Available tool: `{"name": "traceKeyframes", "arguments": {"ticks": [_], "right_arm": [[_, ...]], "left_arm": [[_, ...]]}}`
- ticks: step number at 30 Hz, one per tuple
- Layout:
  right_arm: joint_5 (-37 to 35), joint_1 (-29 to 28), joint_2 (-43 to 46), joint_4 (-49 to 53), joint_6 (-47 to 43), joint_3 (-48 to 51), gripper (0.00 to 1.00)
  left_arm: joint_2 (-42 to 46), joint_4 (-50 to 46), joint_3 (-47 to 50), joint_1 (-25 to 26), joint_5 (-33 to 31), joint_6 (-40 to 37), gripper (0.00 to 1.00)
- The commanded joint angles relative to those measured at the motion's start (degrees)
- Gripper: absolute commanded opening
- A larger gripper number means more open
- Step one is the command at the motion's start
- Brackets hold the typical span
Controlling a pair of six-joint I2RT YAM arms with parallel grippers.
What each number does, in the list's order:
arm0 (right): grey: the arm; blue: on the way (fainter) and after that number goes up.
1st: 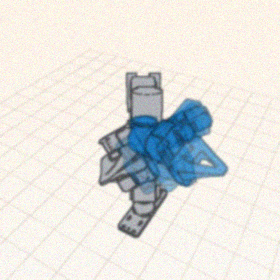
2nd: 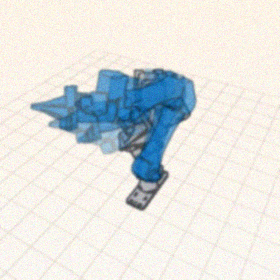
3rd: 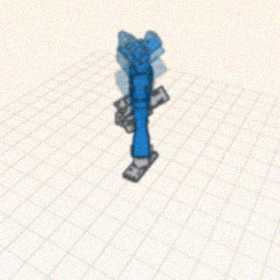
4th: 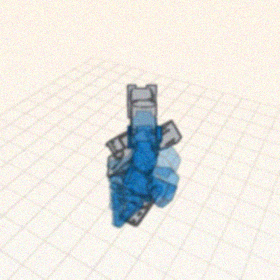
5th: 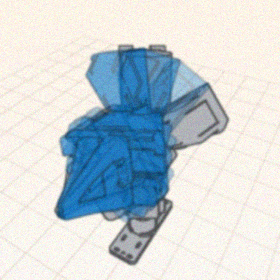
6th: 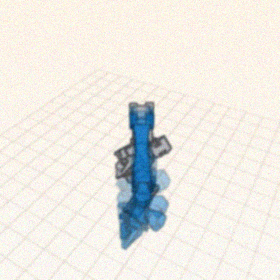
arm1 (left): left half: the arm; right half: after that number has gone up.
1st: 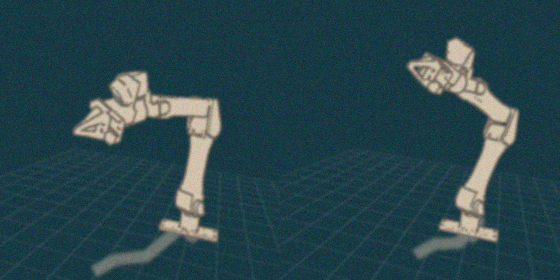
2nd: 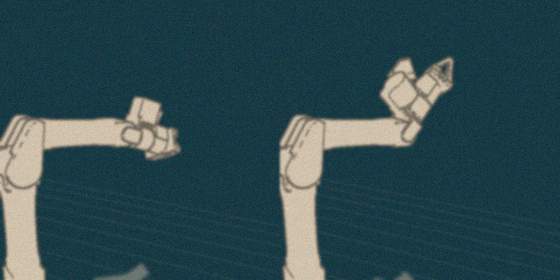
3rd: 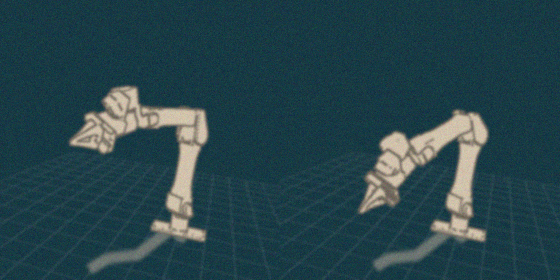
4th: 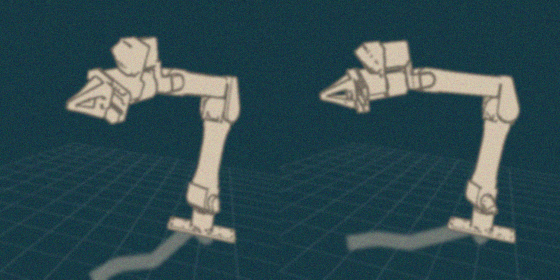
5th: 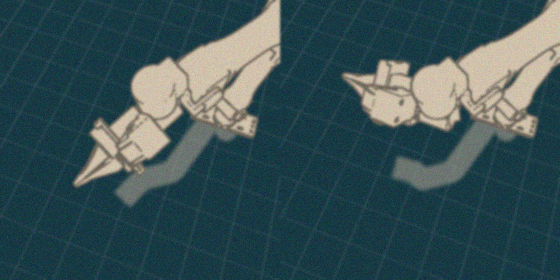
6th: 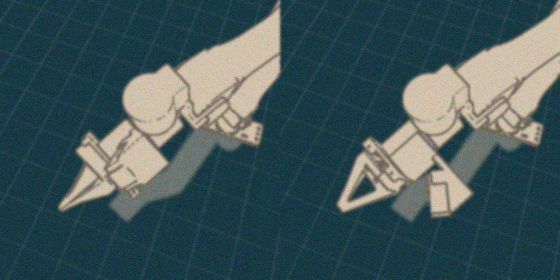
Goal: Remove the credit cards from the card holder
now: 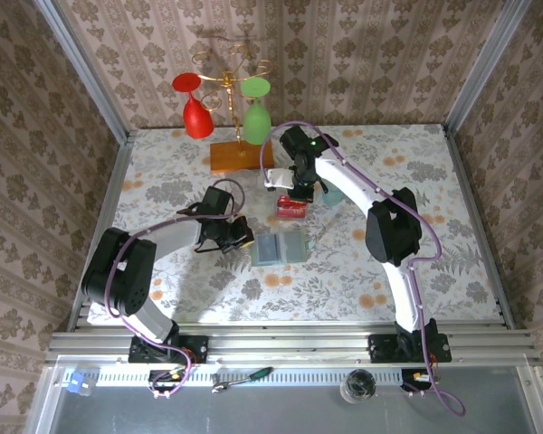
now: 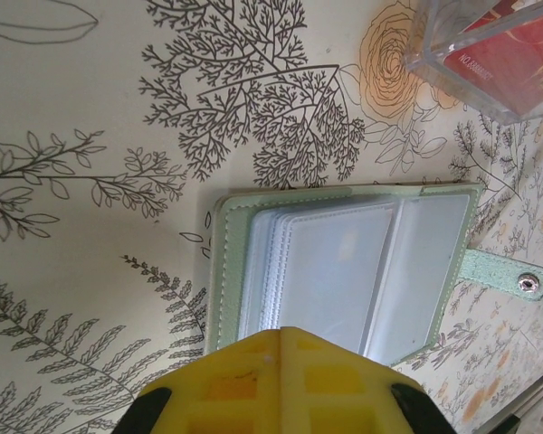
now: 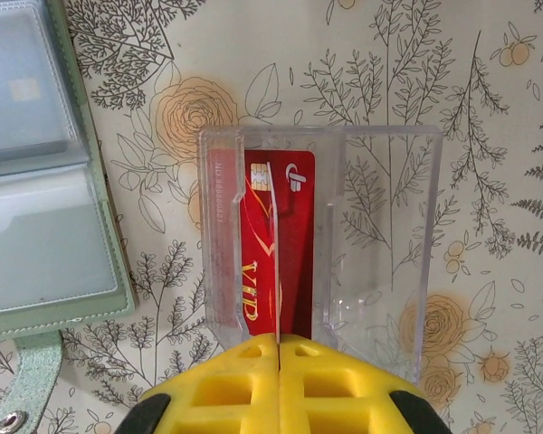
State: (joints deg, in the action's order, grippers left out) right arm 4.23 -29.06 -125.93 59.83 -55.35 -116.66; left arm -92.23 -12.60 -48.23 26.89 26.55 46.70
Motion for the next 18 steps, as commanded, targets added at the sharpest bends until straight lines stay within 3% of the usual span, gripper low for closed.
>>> {"name": "traceKeyframes", "arguments": {"ticks": [1,4,6,18], "right_arm": [[-1.2,0.3,-1.4,0.8,-0.2,-1.0,0.00],[-1.4,0.3,-1.1,0.1,0.3,-0.4,0.13],[-1.5,0.3,-0.7,-0.2,0.6,-0.1,0.15],[-1.3,0.2,4.2,-5.1,3.2,5.8,0.15]], "left_arm": [[1.4,0.3,0.6,-0.4,0.3,0.5,0.04],[1.3,0.5,0.7,-0.4,0.3,0.5,0.05],[1.2,0.5,0.7,-0.4,0.5,0.4,0.05],[1.6,0.5,0.9,-0.4,0.8,0.4,0.05]]}}
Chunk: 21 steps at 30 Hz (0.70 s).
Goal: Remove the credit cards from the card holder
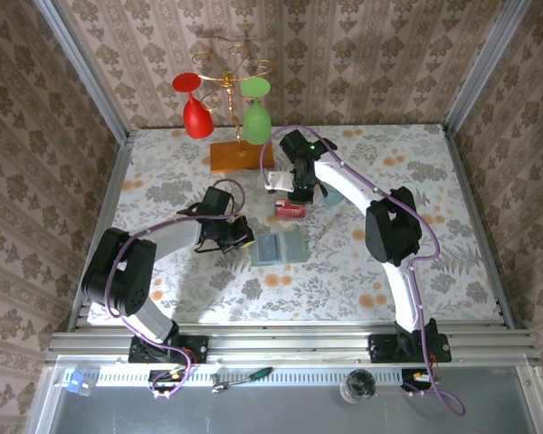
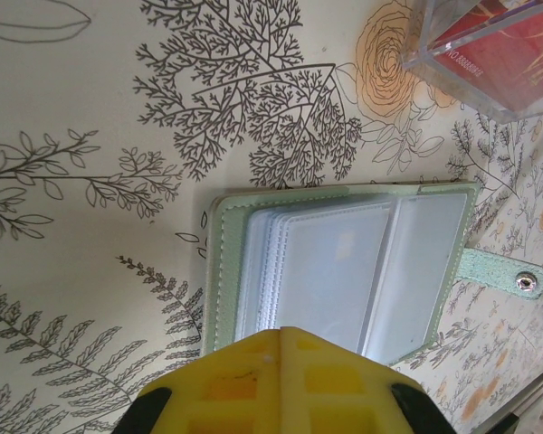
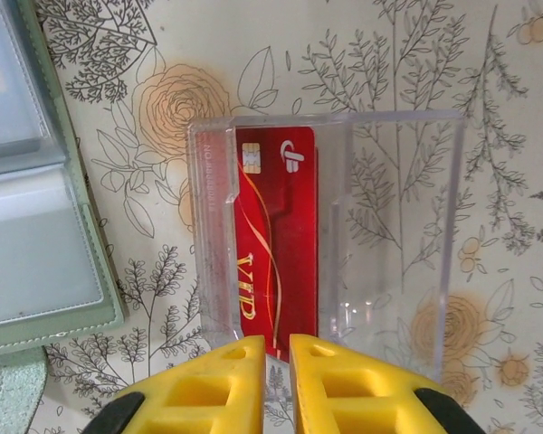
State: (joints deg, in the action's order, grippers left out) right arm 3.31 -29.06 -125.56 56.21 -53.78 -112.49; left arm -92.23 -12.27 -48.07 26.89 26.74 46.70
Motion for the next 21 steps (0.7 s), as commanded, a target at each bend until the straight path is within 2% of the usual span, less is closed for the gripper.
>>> {"name": "traceKeyframes", "arguments": {"ticks": [1,8,21], "right_arm": [[-0.4,0.2,4.4,-2.4,2.3,2.5,0.15],[0.6,-0.6,8.1,-7.2,12.7,7.9,0.16],[2.7,-5.4,16.5,-19.3,46.5,22.9,0.15]], "left_arm": [[1.6,0.1,0.9,-0.4,0.5,0.4,0.05],[2.3,0.1,1.6,-0.4,0.5,0.3,0.05],[1.0,0.8,2.6,-0.2,1.0,-0.1,0.02]]}}
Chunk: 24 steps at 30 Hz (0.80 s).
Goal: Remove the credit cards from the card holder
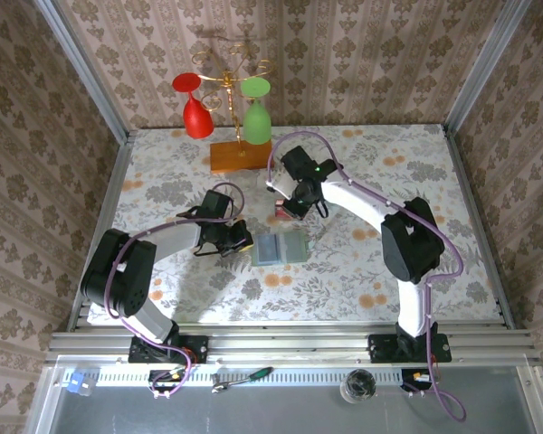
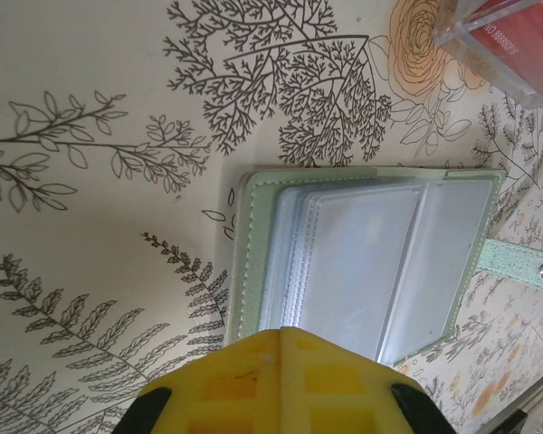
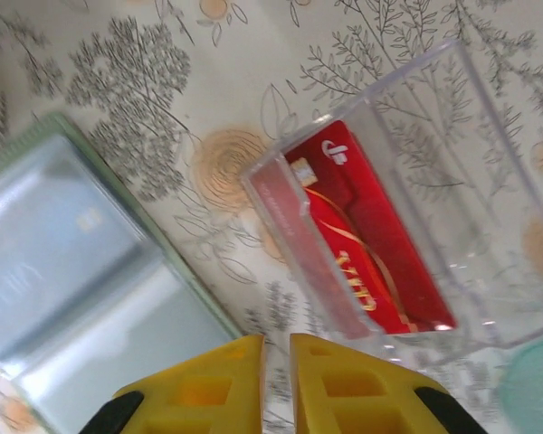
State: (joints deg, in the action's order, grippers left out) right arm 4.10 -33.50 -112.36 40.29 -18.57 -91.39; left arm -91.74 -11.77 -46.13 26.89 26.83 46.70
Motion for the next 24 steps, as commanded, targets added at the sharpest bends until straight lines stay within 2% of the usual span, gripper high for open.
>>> {"name": "traceKeyframes", "arguments": {"ticks": [1,15,19,24], "right_arm": [[1.9,-1.5,3.9,-4.0,13.6,2.7,0.15],[8.3,-2.6,9.2,-11.5,39.7,13.7,0.16],[13.2,-2.6,9.2,-15.0,44.7,16.9,0.16],[15.9,-3.0,8.9,-17.4,48.4,19.6,0.16]], "left_arm": [[0.5,0.5,0.7,-0.1,1.0,-0.1,0.02],[-2.0,-0.5,0.7,1.1,0.6,-0.8,0.00],[-2.6,-0.6,0.7,1.1,0.8,-0.9,0.00],[-2.1,-1.2,0.9,1.1,0.5,-1.1,0.00]]}}
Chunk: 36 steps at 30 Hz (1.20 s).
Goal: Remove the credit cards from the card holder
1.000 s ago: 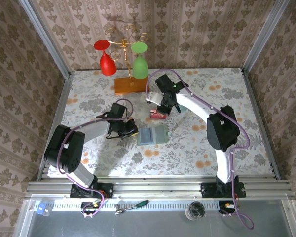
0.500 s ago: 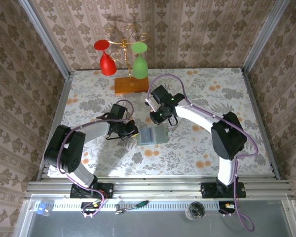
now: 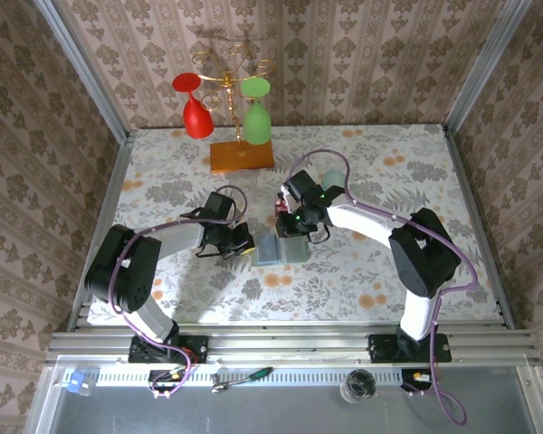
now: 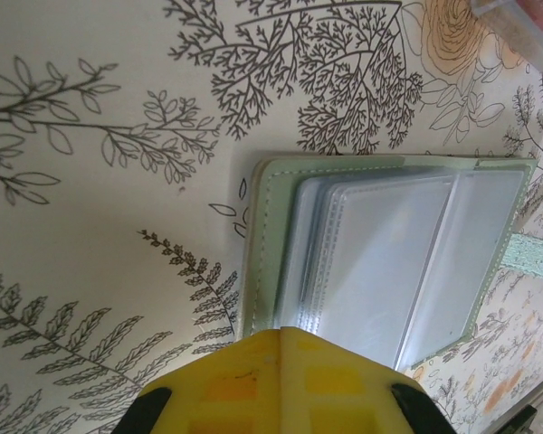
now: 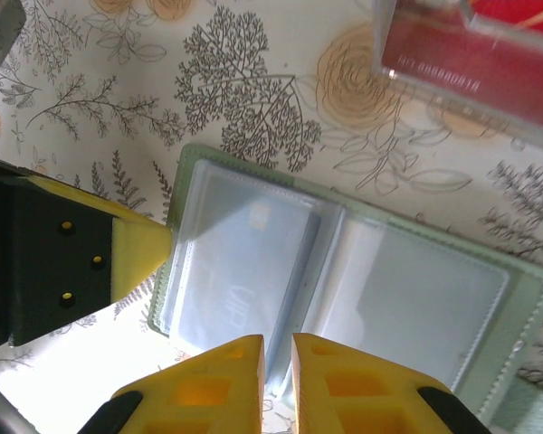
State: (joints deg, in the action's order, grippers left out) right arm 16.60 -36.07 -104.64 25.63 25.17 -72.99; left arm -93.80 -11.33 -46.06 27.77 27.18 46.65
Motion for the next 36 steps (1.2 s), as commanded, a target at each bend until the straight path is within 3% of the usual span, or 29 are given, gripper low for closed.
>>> {"name": "traceKeyframes", "arguments": {"ticks": [1,26,36], "right_arm": [[3.7,-0.5,1.0,-2.8,5.0,1.4,0.16],[9.5,-1.2,-2.2,-3.1,13.0,1.7,0.17],[12.6,-1.5,-5.5,-4.0,14.8,0.0,0.34]], "left_arm": [[0.2,-1.8,0.8,0.3,0.1,-0.9,0.00],[-0.3,-3.5,1.3,0.4,-0.3,-2.0,0.00],[-0.6,-3.1,1.6,0.2,-0.2,-2.2,0.00]]}}
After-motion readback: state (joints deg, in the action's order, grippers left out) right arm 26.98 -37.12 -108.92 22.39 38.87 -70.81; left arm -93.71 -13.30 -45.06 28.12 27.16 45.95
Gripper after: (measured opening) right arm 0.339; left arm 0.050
